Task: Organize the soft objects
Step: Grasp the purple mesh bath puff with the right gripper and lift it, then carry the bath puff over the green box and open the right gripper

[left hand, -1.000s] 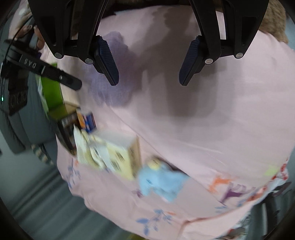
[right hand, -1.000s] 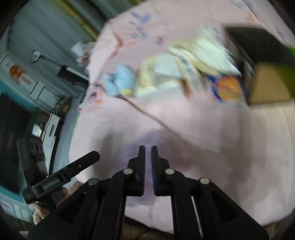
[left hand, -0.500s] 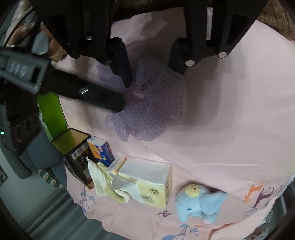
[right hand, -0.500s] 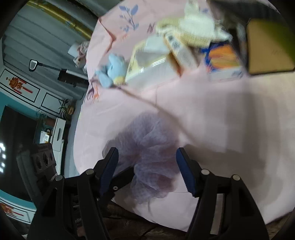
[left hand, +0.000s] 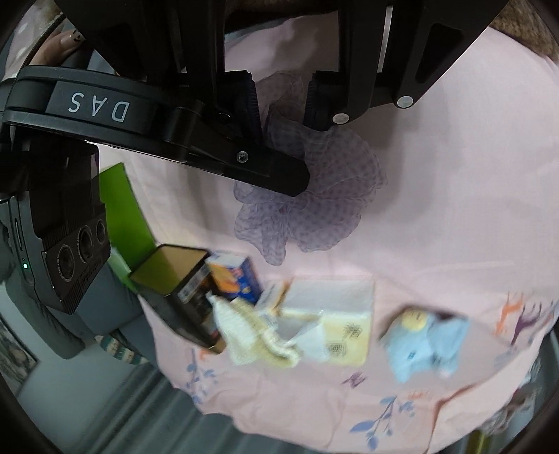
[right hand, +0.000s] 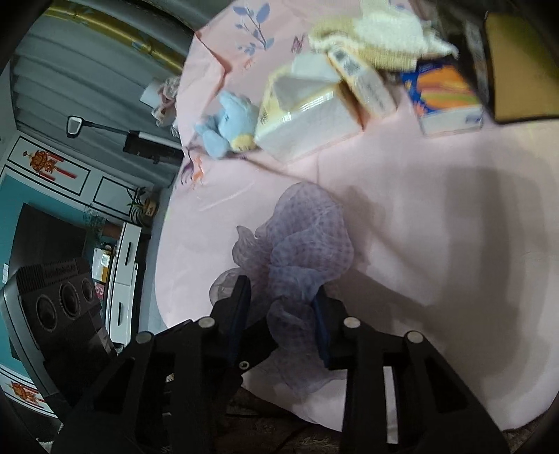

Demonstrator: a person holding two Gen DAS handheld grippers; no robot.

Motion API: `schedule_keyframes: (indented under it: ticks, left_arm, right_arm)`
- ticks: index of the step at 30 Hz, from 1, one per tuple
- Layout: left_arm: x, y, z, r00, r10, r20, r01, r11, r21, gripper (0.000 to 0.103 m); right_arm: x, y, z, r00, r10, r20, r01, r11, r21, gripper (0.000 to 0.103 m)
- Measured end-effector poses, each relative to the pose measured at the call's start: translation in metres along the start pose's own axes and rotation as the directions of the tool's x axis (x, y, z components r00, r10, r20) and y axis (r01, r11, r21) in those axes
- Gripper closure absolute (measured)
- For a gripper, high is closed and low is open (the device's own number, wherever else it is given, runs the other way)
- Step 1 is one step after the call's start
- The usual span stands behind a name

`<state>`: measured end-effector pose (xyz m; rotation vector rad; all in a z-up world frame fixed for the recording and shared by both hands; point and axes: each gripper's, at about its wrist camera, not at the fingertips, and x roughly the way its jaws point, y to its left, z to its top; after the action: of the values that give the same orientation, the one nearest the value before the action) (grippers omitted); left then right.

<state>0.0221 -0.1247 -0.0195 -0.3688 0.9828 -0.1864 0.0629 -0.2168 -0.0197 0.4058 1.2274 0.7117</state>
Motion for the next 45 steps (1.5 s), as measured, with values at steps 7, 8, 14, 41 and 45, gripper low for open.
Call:
schedule_keyframes:
  ticks: [7,8,14,41,45]
  left_arm:
    - [-0.016,-0.037,0.013,0.997,-0.02,0.076,0.012,0.995,0.103,0.081]
    - [-0.017,-0.043,0.015,0.996,-0.026,0.085,0.015,0.993,0.119,0.081]
    - [-0.019,-0.069,0.021,0.993,-0.047,0.104,0.028,0.984,0.177,0.081]
    - [-0.018,-0.105,0.028,0.989,-0.082,0.122,0.048,0.965,0.259,0.081]
    - [-0.016,-0.125,0.038,0.985,-0.108,0.137,0.065,0.955,0.29,0.081]
  right_arm:
    - [-0.05,0.004,0.006,0.991,-0.002,0.135,0.005,1.0,-0.024,0.07]
    - [-0.054,0.003,0.007,0.989,-0.004,0.148,0.007,1.0,-0.024,0.07]
    - [-0.082,-0.001,0.01,0.973,-0.015,0.228,0.019,1.0,-0.018,0.07]
    - [-0.117,-0.011,0.009,0.944,-0.024,0.328,0.026,1.0,-0.001,0.07]
    - [-0.135,-0.016,0.015,0.924,-0.047,0.38,0.053,0.999,-0.004,0.071]
